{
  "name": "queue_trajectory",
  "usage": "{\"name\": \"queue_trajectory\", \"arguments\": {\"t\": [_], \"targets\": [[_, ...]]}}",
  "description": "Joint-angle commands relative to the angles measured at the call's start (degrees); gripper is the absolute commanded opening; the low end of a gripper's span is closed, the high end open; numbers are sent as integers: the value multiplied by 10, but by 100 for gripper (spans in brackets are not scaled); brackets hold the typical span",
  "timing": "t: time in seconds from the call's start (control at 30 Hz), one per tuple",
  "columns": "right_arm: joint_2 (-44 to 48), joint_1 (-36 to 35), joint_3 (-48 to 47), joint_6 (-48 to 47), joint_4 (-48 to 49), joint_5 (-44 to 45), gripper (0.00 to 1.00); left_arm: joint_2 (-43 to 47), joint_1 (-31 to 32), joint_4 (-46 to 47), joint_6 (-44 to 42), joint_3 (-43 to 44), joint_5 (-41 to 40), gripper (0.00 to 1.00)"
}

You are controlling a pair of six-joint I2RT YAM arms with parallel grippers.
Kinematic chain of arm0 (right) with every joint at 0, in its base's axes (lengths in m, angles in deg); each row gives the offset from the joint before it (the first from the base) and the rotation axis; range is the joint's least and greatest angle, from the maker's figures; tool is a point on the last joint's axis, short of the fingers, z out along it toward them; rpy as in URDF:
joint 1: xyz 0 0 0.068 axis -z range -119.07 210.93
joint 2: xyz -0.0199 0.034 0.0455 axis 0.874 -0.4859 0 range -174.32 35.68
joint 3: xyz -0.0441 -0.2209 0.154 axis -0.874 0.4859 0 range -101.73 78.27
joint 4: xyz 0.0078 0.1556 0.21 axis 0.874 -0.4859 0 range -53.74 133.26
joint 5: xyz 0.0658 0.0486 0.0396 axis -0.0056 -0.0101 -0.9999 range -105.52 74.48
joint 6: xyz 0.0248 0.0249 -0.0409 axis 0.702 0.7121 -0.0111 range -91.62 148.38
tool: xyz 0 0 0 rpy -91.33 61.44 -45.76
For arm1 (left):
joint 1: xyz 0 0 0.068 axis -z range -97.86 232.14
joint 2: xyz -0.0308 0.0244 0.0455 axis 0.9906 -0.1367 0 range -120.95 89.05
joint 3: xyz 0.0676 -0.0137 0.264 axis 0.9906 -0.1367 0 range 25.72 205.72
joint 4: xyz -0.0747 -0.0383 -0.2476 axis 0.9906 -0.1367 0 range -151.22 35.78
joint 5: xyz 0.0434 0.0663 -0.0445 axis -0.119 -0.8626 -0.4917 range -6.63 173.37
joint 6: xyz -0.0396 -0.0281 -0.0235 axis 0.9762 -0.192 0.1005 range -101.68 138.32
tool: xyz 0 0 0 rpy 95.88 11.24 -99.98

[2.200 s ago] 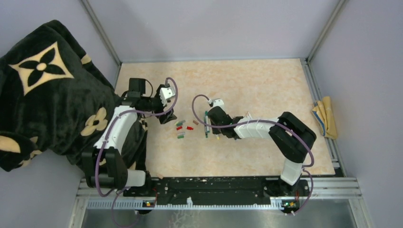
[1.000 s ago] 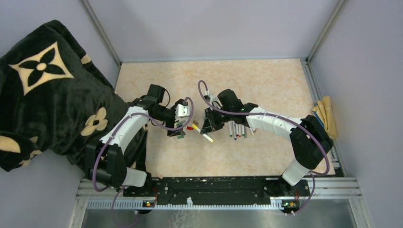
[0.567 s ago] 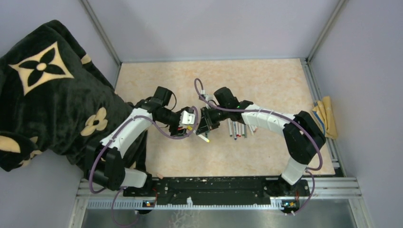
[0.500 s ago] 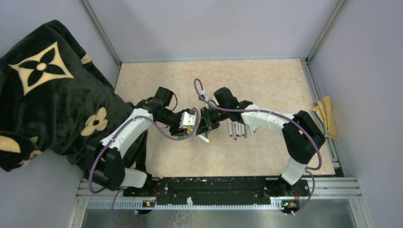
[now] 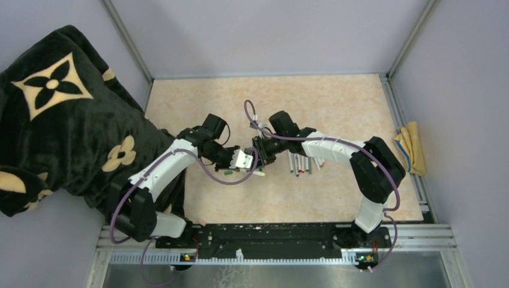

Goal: Open the pen caps

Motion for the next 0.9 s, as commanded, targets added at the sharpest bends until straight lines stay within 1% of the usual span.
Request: {"name": "queue_trajectory", "arguments": {"t": [0.0,0.13,0.2,0.3,0.37,0.47,0.57,0.67,0.73,0.8,0.87], "targets": [[-14,0,-21,16,42,-32,21,10,9,5,-8,-3,-11,9],[-18,0,-5,36,69,-42,34,10,9,7,-1,5,-7,5],[-19,-1,2,42,78,-48,37,10,10,7,0,9,-7,4],[-18,0,10,46,83,-49,37,8,9,6,3,15,-7,4],[-18,0,12,48,84,-51,31,7,10,5,4,17,-5,4],[-20,0,13,47,83,-53,19,6,9,4,10,23,-3,4],[-22,0,12,42,81,-60,17,4,9,2,10,29,-5,5],[-21,1,12,36,74,-60,18,0,9,1,13,36,-5,4],[-21,0,13,36,73,-60,23,-2,9,-1,16,39,-3,4],[-21,1,13,37,75,-64,32,-4,9,1,19,42,-1,4],[-19,0,15,37,76,-64,34,-6,9,1,21,44,-1,4]]}}
